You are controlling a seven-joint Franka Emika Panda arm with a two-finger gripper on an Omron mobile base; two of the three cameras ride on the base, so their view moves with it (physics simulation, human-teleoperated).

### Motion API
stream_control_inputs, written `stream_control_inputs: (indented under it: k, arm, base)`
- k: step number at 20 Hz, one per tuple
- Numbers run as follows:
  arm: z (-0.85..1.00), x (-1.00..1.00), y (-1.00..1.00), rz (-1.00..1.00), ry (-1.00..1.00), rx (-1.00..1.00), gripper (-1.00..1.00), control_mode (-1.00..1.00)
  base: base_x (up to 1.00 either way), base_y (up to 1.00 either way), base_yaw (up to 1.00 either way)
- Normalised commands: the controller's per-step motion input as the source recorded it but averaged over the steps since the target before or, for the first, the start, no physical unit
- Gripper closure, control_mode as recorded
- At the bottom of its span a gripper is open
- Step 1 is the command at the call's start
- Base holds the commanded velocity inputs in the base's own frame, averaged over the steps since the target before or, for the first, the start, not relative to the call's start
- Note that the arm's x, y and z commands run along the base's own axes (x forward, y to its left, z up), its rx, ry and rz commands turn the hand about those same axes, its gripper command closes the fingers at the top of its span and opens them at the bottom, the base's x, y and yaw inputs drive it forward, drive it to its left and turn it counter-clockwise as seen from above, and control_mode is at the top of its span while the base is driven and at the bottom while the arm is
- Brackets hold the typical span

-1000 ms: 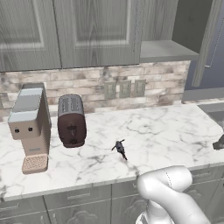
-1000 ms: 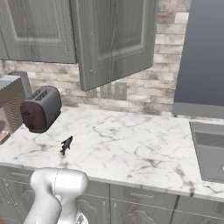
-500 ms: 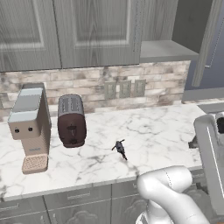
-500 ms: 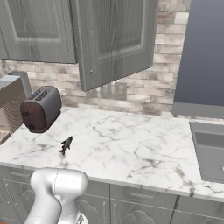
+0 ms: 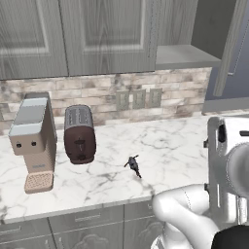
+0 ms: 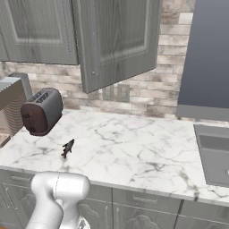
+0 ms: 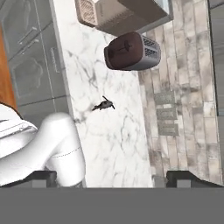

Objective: Retrieve the tupperware from the cabinet, then place the raw meat into the tupperware to avoid contamination.

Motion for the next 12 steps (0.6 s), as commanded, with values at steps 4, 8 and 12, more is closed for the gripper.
stream_control_inputs:
  k: [4, 8, 12]
  arm:
    - [0.09, 0.36, 0.00, -0.21, -0.18, -0.12, -1.00, -1.00]
    - [0.11, 0.45, 0.00, -0.22, -0.18, -0.10, -1.00, -1.00]
    - [0.10, 0.52, -0.01, -0.22, -0.18, -0.07, -1.00, -1.00]
  base:
    - [0.00, 0.00, 0.00]
    - [0.00, 0.00, 0.00]
    - [0.00, 0.00, 0.00]
